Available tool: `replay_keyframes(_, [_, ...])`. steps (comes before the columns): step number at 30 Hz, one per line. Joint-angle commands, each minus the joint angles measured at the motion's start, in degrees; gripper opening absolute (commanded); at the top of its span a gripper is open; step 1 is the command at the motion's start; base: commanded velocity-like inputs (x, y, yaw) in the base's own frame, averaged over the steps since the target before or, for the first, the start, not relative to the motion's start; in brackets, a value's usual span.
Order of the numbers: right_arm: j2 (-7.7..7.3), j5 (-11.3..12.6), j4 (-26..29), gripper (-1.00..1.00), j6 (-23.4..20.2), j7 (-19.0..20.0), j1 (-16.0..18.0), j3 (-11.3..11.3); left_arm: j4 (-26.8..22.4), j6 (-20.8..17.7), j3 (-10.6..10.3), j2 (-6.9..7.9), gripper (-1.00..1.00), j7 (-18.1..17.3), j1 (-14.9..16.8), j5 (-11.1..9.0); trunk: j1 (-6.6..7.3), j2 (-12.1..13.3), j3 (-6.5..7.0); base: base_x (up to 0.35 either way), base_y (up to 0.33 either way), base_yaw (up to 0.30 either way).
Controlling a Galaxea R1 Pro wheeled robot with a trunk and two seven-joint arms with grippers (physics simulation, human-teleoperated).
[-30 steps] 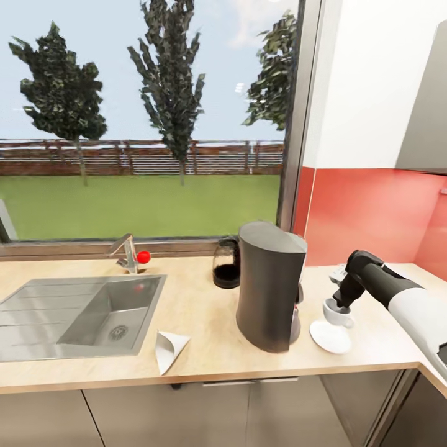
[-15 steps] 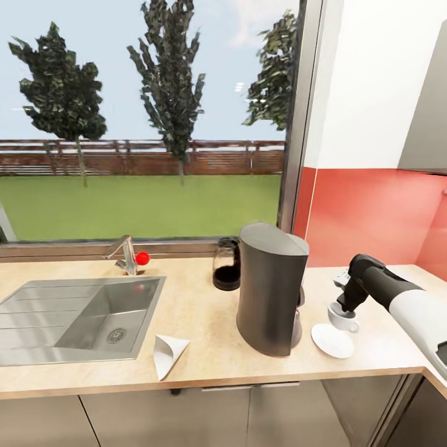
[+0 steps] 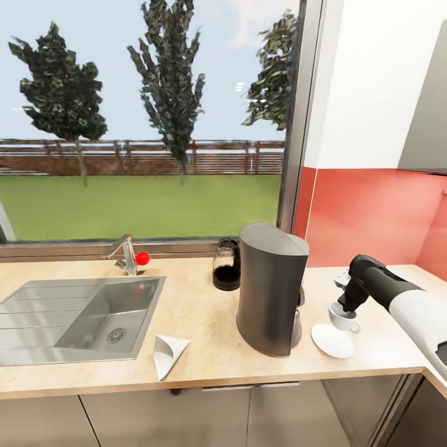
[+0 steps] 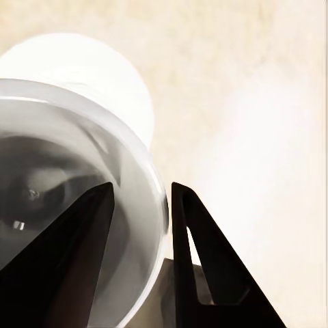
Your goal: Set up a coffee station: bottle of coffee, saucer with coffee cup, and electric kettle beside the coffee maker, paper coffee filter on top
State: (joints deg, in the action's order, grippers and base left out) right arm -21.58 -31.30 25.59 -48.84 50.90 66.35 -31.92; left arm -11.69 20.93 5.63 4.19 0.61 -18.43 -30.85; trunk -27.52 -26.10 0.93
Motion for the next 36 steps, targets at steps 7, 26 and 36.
replay_keyframes(7, [-0.03,-0.52,0.02,-1.0,0.0,0.44,0.01,-0.16,2.73,0.14,0.35,2.19,1.0,-5.36,-0.04,-5.42,-0.02,-0.03,-0.01,0.0,0.0,0.0])
replay_keyframes(26, [0.05,-0.57,-0.75,-1.0,0.32,0.43,0.01,-0.29,4.48,0.09,0.34,3.18,1.0,-8.87,-0.05,-9.28,-1.78,-3.24,-1.44,0.0,0.0,0.0])
replay_keyframes(36, [0.05,-0.52,-1.12,-1.0,2.28,0.43,0.01,-0.25,4.48,0.08,0.31,3.13,1.0,-8.88,-0.05,-9.32,-3.97,-7.25,-3.24,0.0,0.0,0.0])
